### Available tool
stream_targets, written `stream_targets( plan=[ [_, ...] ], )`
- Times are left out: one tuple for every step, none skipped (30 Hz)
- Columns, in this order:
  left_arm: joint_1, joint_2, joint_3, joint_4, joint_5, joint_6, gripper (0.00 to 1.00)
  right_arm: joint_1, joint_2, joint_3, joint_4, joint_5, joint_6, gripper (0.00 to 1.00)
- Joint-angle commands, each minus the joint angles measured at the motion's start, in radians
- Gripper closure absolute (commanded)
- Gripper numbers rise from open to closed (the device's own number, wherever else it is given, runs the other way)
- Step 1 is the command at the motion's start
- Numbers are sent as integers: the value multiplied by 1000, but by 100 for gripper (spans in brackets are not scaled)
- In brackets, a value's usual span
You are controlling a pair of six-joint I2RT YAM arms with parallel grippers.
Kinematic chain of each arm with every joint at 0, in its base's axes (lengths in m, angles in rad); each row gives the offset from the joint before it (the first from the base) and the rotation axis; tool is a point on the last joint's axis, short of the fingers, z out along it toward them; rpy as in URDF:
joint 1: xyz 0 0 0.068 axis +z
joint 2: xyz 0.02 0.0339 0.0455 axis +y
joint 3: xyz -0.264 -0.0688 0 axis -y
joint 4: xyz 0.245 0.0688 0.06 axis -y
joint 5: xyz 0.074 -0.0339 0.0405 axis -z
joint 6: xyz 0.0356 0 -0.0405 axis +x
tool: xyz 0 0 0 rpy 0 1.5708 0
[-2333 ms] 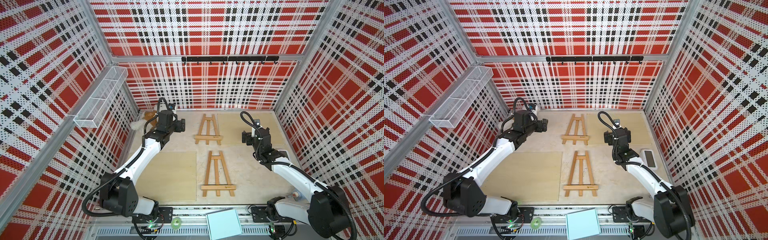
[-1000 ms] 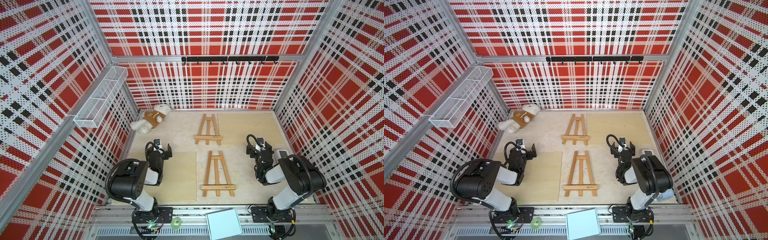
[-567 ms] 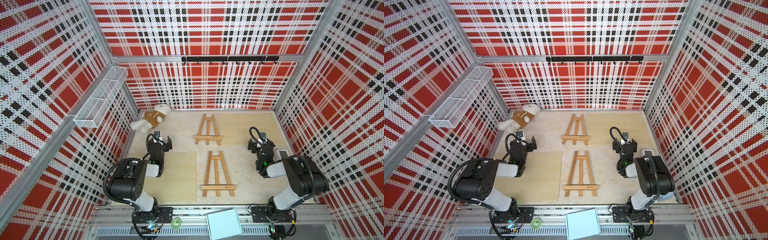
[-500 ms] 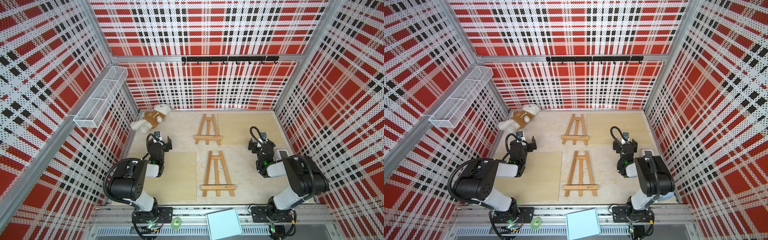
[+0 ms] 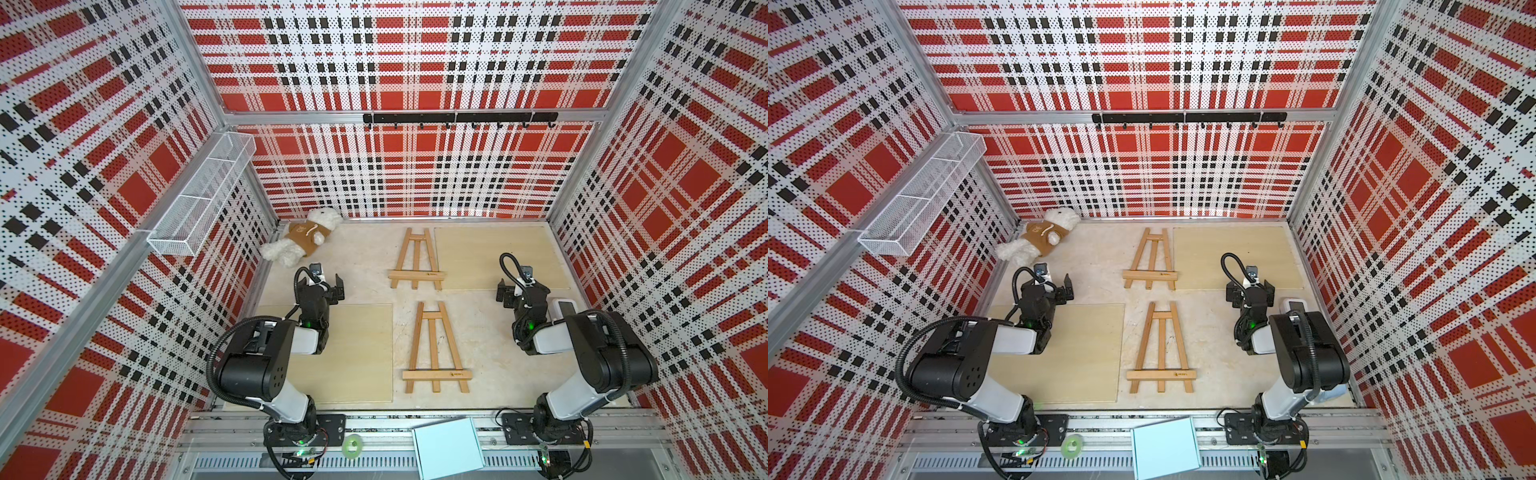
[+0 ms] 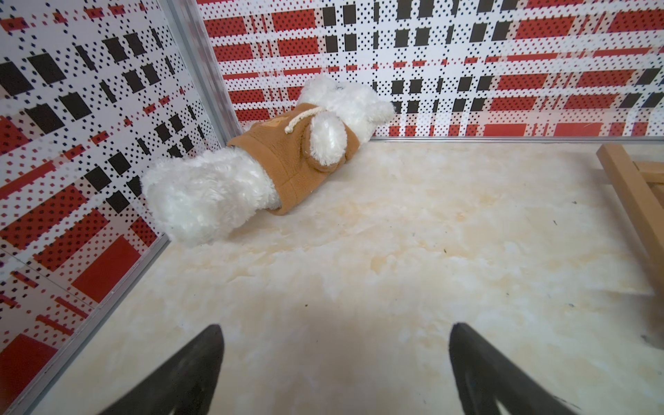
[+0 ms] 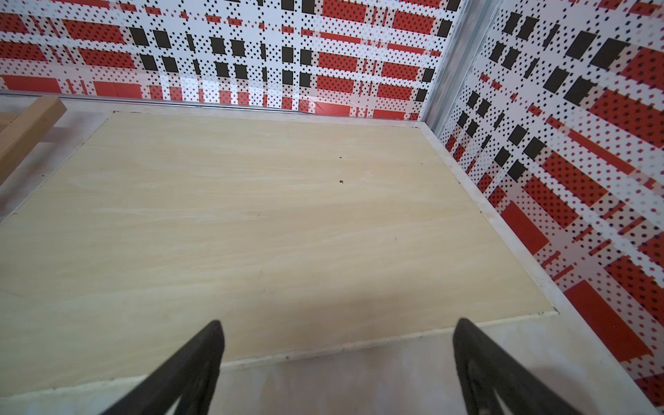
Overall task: Disassemble the easel
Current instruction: Reset both arms
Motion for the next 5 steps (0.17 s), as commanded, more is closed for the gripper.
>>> stream_targets(
  plan=[
    [-14, 0, 9, 6, -26, 14, 1, -5, -25, 11, 25, -4, 9, 0],
    [-14, 1, 11, 4, -24, 13, 0, -4, -24, 11, 25, -3, 9, 0],
    [-13, -1, 10, 5, -24, 14, 1, -5, -24, 10, 25, -4, 9, 0],
    [-13, -5, 6, 6, -24, 13, 1, -5, -24, 10, 25, -4, 9, 0],
    [-14, -6, 5, 9, -24, 12, 1, -5, -25, 11, 26, -3, 10, 0]
  ],
)
